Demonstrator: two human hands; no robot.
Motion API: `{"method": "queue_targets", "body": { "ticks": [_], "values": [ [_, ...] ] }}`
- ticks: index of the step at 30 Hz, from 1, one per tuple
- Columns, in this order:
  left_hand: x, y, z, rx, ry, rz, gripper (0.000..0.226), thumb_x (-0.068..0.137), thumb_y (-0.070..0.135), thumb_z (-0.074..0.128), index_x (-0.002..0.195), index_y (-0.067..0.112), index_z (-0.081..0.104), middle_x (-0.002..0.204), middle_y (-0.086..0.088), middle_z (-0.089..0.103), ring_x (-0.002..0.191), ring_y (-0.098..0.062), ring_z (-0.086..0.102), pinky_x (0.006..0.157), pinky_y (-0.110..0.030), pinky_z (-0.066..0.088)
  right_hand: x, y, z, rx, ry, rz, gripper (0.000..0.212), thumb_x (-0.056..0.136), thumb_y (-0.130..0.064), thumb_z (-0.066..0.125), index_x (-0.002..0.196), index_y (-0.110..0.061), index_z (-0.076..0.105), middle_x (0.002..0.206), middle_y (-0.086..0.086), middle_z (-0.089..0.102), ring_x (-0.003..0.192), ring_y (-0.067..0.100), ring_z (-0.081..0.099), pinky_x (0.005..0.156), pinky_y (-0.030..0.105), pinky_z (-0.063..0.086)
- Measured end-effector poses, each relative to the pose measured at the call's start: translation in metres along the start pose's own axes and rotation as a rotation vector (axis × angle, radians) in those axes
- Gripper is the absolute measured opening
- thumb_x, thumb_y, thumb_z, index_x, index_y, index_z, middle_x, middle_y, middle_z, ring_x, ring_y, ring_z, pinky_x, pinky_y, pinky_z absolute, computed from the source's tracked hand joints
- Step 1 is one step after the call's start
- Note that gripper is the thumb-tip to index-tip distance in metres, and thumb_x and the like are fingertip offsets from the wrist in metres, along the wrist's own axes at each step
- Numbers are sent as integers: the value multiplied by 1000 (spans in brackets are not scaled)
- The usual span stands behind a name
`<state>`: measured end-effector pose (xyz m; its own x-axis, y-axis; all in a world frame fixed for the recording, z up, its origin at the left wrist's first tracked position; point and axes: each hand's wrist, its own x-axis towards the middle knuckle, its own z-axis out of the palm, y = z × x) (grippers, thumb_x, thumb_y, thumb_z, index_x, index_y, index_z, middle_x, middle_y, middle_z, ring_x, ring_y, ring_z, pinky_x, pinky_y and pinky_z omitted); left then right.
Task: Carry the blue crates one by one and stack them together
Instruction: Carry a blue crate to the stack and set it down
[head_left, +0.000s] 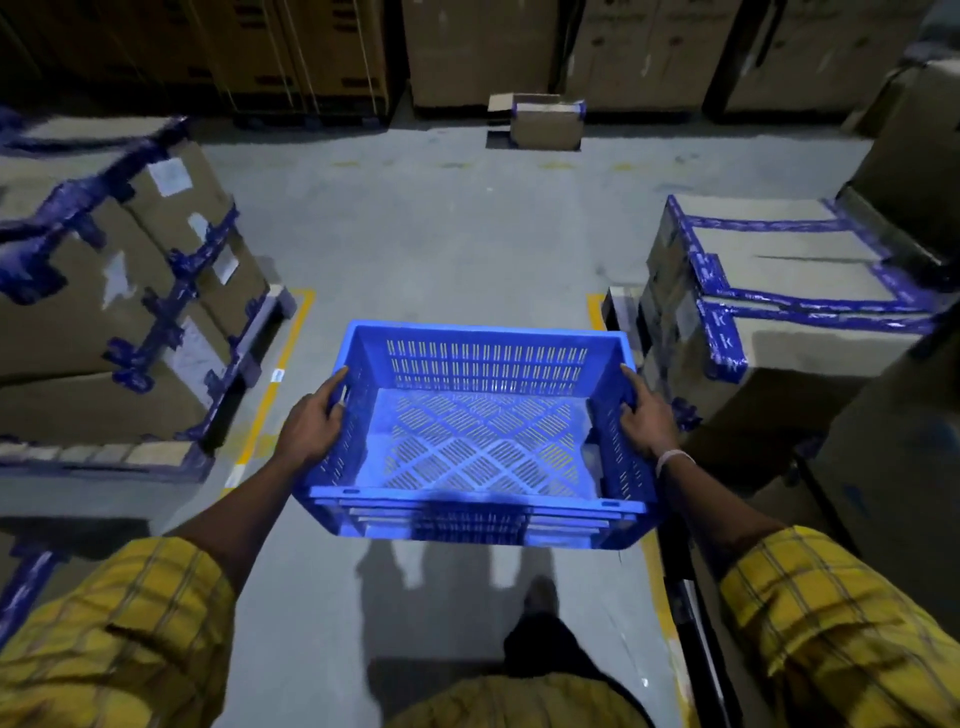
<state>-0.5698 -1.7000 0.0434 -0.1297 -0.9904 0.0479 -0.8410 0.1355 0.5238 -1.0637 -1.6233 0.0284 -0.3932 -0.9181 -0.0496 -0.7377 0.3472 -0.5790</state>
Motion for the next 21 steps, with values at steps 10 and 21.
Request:
{"method": "queue_targets", "body": {
  "ticks": [10,21],
  "values": [
    [262,19,22,-30,20,12,59,101,17,49,156,34,33,118,-26,66,97,-45,65,74,-48,52,263,-52,5,-10,-1,-59,69,92,-6,49,154,-29,32,110,30,58,90,46,59,76,41,45],
    [515,17,29,-82,76,-53,59,100,18,50,153,38,36,138,-17,60,116,-41,61,87,-44,50,524,-142,8,-43,-17,-74,69,92,-6,48,153,-33,32,111,30,54,90,45,59,79,37,45]
  ]
}}
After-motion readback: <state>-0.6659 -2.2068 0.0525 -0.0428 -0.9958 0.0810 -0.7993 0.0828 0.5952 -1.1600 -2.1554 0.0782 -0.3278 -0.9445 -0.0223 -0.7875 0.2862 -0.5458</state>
